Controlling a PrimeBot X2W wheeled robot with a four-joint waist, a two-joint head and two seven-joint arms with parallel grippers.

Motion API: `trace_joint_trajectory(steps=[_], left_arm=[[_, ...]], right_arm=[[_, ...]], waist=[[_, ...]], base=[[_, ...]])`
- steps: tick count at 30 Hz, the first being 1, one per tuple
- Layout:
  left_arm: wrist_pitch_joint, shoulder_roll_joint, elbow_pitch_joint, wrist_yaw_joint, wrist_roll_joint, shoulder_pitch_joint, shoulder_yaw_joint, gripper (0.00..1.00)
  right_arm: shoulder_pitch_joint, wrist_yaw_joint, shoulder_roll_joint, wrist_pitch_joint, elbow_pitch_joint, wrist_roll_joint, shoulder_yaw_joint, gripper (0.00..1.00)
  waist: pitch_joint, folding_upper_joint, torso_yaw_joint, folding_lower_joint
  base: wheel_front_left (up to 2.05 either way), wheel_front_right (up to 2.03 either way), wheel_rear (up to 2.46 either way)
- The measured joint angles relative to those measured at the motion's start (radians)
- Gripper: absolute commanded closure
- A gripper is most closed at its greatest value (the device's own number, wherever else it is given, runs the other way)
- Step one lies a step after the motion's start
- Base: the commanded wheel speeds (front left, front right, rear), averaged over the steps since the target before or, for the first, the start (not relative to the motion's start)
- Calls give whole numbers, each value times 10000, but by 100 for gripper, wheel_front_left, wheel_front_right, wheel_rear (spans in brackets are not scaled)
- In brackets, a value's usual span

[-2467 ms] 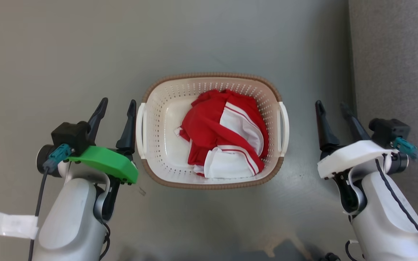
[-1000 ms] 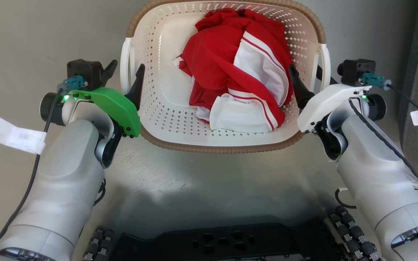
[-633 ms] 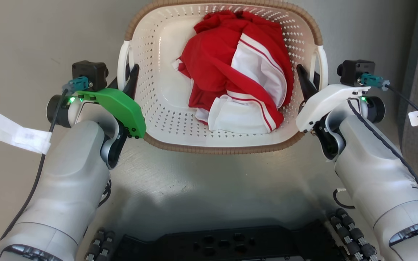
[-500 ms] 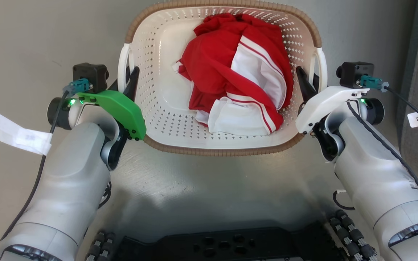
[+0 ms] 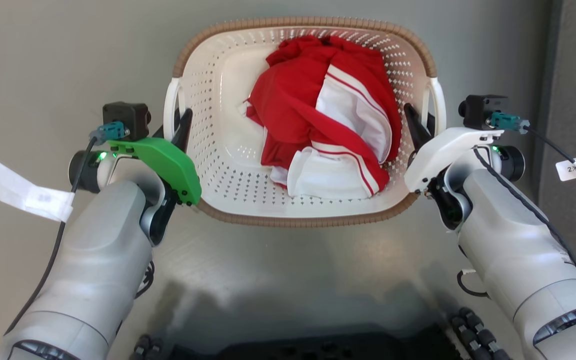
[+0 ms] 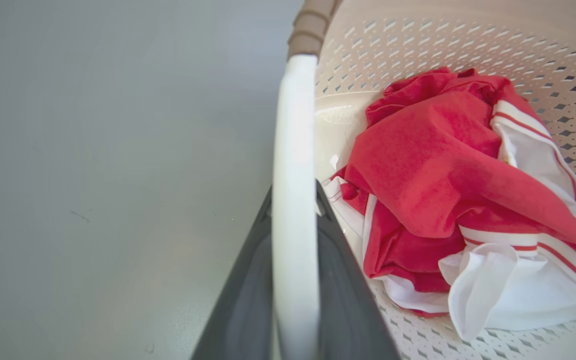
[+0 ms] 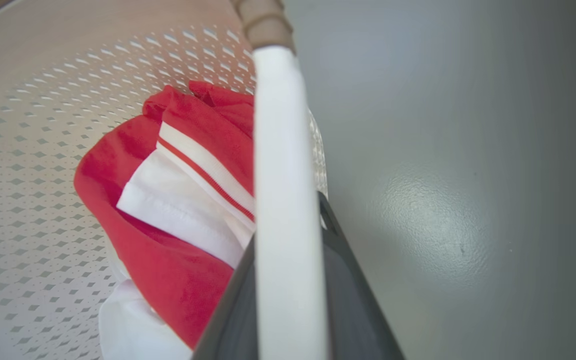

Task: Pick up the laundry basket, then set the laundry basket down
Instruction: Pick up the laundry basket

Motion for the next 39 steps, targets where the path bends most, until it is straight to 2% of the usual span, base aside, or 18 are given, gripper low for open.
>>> trace_joint_trajectory(steps=[7,14,29,39], left_arm=[[-2,-10,238,-4,-374,291,-238,100],[242,-8,539,-13,-892,839,-514,100],[1035,-17,913,-44,-1693,1523,-688,100],[1689,-188,1210,-44,-2203,2601,-991,100]], right_arm=[[86,2,12,6,282,391,537,100],[383,0,-2,667,313,1164,1145,100],[882,-2,63,1764,608,2119,1835,100],[1708,-8,69,2836,899,2638,2518,100]], waist=[[-864,0,-46,-1],[-1820,0,-117,-1],[-3957,0,-261,0],[-5541,0,-369,-1]], base=[[0,0,0],[0,0,0],[0,0,0],[0,0,0]])
